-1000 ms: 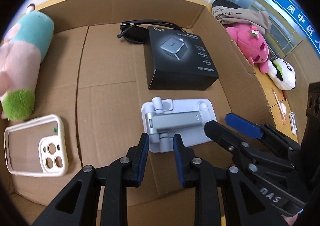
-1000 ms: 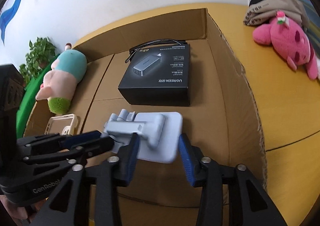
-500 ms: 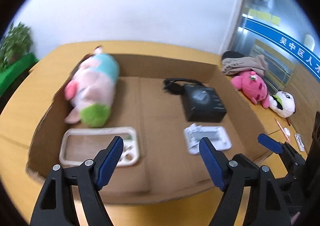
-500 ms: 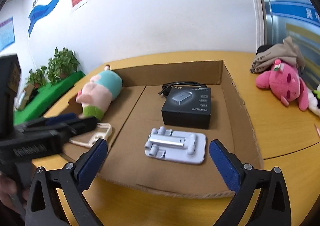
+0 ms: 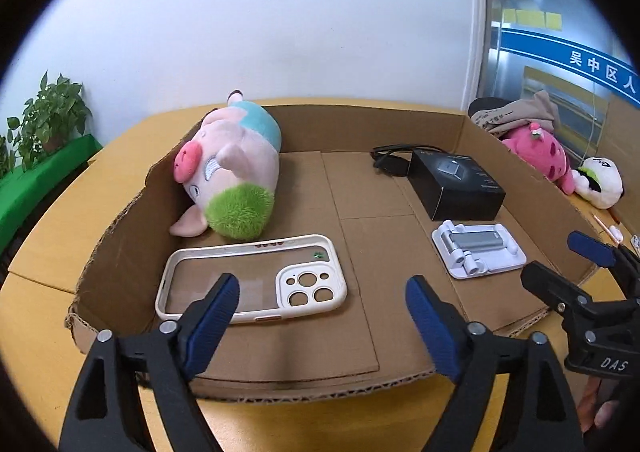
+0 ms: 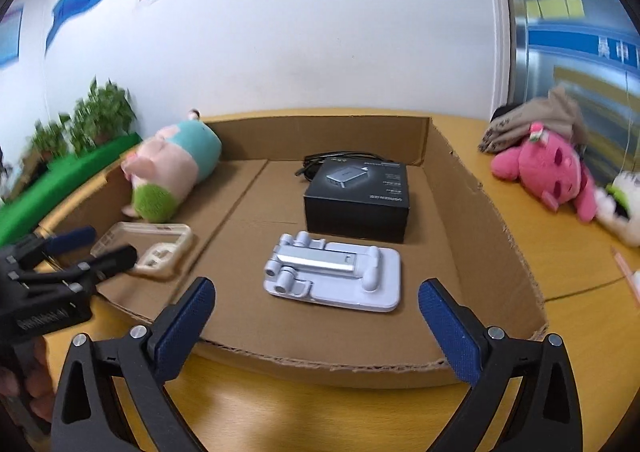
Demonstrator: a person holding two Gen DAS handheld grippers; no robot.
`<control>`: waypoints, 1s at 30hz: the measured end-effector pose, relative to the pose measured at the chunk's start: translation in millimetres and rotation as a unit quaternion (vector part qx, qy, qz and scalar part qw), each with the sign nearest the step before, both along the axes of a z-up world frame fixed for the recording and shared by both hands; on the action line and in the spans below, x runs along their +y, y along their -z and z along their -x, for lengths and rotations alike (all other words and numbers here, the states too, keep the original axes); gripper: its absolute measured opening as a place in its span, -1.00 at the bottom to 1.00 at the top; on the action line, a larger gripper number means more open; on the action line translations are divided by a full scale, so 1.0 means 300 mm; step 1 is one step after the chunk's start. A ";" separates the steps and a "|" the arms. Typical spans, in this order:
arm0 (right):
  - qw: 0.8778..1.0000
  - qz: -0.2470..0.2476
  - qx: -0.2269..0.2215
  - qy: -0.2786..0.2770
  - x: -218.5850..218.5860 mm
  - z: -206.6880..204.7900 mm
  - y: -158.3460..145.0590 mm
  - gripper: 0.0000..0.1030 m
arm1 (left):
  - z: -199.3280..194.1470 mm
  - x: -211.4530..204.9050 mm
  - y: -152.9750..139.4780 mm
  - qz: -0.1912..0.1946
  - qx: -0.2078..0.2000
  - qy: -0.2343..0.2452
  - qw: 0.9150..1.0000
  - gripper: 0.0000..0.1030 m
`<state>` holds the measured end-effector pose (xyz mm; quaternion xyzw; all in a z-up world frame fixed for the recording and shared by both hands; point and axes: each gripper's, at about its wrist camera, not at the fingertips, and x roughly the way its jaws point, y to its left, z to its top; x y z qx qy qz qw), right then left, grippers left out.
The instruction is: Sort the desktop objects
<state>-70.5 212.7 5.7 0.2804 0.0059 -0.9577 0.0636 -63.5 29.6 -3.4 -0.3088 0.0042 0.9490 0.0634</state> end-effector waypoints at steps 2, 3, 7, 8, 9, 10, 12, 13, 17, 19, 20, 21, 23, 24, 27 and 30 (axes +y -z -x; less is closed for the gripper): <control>1.000 -0.003 0.007 0.006 -0.003 -0.004 0.007 1.00 | -0.017 -0.001 0.003 0.001 0.020 0.004 1.000 0.70; 1.000 -0.006 0.009 0.008 -0.006 -0.005 0.008 1.00 | -0.026 -0.002 0.005 0.001 0.029 0.006 1.000 0.71; 1.000 -0.007 0.007 0.007 -0.007 -0.004 0.017 1.00 | -0.047 0.001 0.011 0.000 0.044 0.003 0.999 0.73; 1.000 -0.007 0.010 0.006 -0.006 -0.008 0.019 1.00 | -0.047 0.001 0.013 0.000 0.043 0.003 0.999 0.74; 1.000 -0.008 0.011 0.005 -0.005 -0.011 0.019 1.00 | -0.047 0.002 0.012 0.000 0.043 0.003 0.999 0.74; 1.000 -0.007 0.011 0.004 -0.004 -0.012 0.018 1.00 | -0.046 0.002 0.012 0.000 0.042 0.003 0.999 0.74; 1.000 -0.007 0.010 0.003 -0.003 -0.013 0.016 1.00 | -0.047 0.002 0.013 0.000 0.042 0.003 0.999 0.74; 1.000 -0.007 0.010 0.003 -0.002 -0.014 0.016 0.99 | -0.047 0.001 0.013 0.000 0.042 0.002 0.999 0.74; 1.000 -0.007 0.010 0.003 -0.002 -0.013 0.016 0.99 | -0.045 -0.001 0.014 -0.001 0.041 0.001 0.999 0.74; 1.000 -0.007 0.010 0.003 -0.002 -0.014 0.015 0.99 | -0.044 -0.002 0.014 -0.001 0.040 0.002 0.999 0.74; 1.000 -0.007 0.010 0.003 -0.002 -0.014 0.016 0.99 | -0.045 -0.002 0.014 -0.001 0.040 0.002 0.999 0.74; 1.000 -0.007 0.010 0.003 -0.002 -0.014 0.016 0.99 | -0.045 -0.001 0.014 -0.001 0.041 0.002 0.999 0.75; 1.000 -0.007 0.010 0.003 -0.002 -0.014 0.016 0.99 | -0.045 -0.002 0.015 -0.001 0.041 0.002 0.999 0.74; 1.000 -0.007 0.010 0.003 -0.002 -0.013 0.016 0.99 | -0.045 -0.001 0.014 -0.001 0.041 0.002 0.999 0.75; 1.000 -0.007 0.010 0.003 -0.002 -0.014 0.016 0.99 | -0.045 -0.001 0.014 -0.001 0.041 0.002 0.999 0.75; 1.000 -0.007 0.010 0.003 -0.002 -0.013 0.016 0.99 | -0.044 -0.001 0.014 -0.001 0.041 0.002 0.999 0.75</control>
